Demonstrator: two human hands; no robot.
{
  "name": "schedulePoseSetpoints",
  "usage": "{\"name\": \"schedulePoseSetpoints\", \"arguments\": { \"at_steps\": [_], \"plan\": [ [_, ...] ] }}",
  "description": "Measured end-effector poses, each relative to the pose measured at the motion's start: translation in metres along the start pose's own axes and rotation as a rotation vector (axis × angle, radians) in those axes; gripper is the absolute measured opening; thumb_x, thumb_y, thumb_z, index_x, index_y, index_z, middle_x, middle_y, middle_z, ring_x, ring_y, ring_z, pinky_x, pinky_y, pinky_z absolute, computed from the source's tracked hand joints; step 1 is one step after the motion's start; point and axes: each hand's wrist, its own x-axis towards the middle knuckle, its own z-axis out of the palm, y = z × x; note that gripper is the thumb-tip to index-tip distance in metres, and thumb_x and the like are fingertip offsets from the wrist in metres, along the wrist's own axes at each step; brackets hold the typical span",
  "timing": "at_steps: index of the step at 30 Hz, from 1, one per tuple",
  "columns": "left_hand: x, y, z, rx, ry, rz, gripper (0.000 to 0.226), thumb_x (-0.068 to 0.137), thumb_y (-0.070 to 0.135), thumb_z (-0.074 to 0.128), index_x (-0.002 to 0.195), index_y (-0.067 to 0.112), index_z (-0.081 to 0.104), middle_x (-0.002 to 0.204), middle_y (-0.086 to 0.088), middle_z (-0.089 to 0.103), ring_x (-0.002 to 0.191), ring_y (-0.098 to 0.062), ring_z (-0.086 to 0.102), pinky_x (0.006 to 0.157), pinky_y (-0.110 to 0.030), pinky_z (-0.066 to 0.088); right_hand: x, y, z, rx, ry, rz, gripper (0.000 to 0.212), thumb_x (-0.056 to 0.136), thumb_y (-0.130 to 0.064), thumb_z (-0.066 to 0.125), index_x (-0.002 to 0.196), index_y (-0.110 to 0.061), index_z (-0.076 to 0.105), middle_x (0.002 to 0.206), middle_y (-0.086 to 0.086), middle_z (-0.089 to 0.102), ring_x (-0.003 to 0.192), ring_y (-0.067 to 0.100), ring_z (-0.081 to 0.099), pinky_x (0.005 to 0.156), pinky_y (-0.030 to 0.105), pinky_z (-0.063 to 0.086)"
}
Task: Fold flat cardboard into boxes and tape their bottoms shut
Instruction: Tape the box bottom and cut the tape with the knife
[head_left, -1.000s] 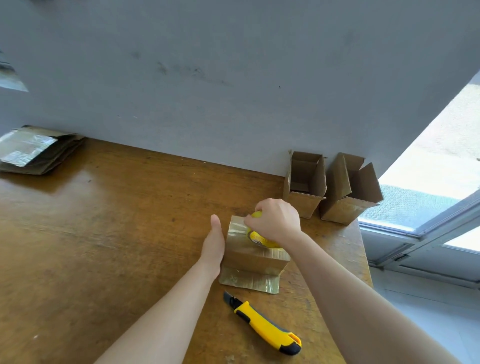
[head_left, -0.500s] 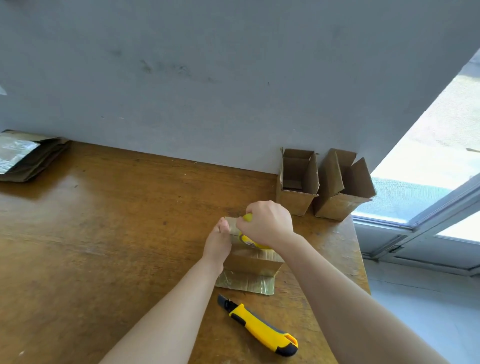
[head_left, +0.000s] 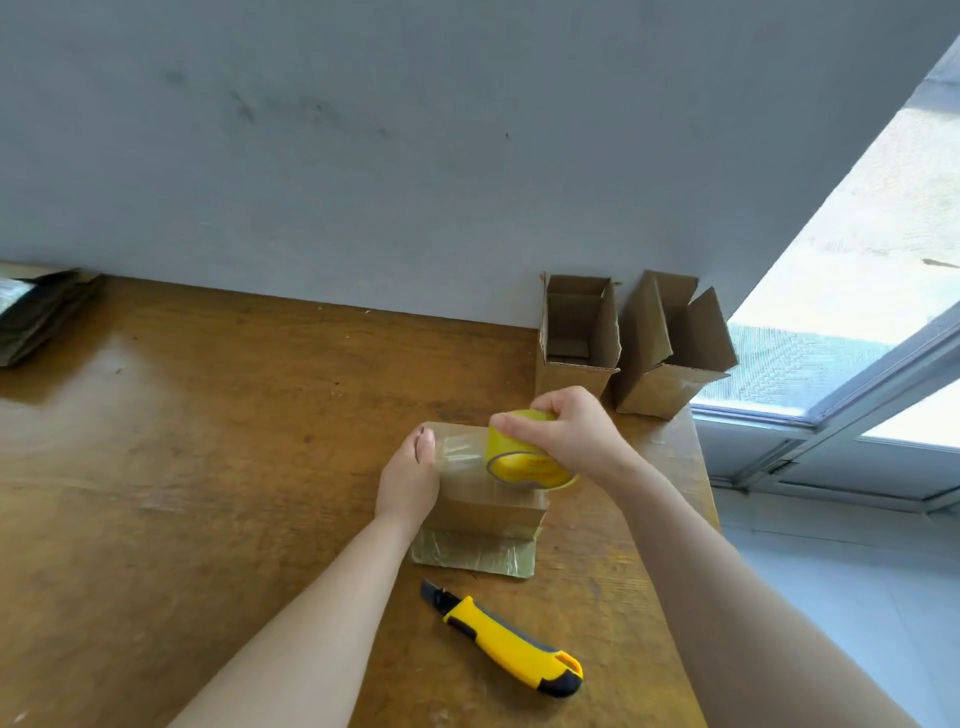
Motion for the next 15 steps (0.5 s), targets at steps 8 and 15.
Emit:
{"name": "schedulePoseSetpoints", "arguments": {
  "at_steps": [8,15],
  "plan": [
    [0.003,0.000,-0.005,-0.046,-0.016,-0.092,0.051,0.102,0.046,0.026,0.143,0.020,0.042,0.146,-0.006,0.044,0.134,-0.027,0.039,0.108,-0.041,0.033,-0.009,0.010,-0.026,-0.327,0.187,-0.093,0.056,0.081,-0.050,0.057,0.043,-0.015,0.037,0.040,-0.004,0.031,0.046,0.017,0.035,0.043,0.026,0.028],
    [0.005,0.000,-0.011,0.041,0.037,-0.152,0.054,0.101,0.051,0.026,0.140,0.019,0.046,0.141,-0.007,0.049,0.128,-0.030,0.044,0.101,-0.042,0.038,-0.024,0.035,-0.036,-0.449,0.168,0.055,0.063,0.064,-0.074,0.069,0.048,-0.021,0.039,0.047,-0.008,0.040,0.043,0.008,0.037,0.041,0.021,0.028]
  ]
}}
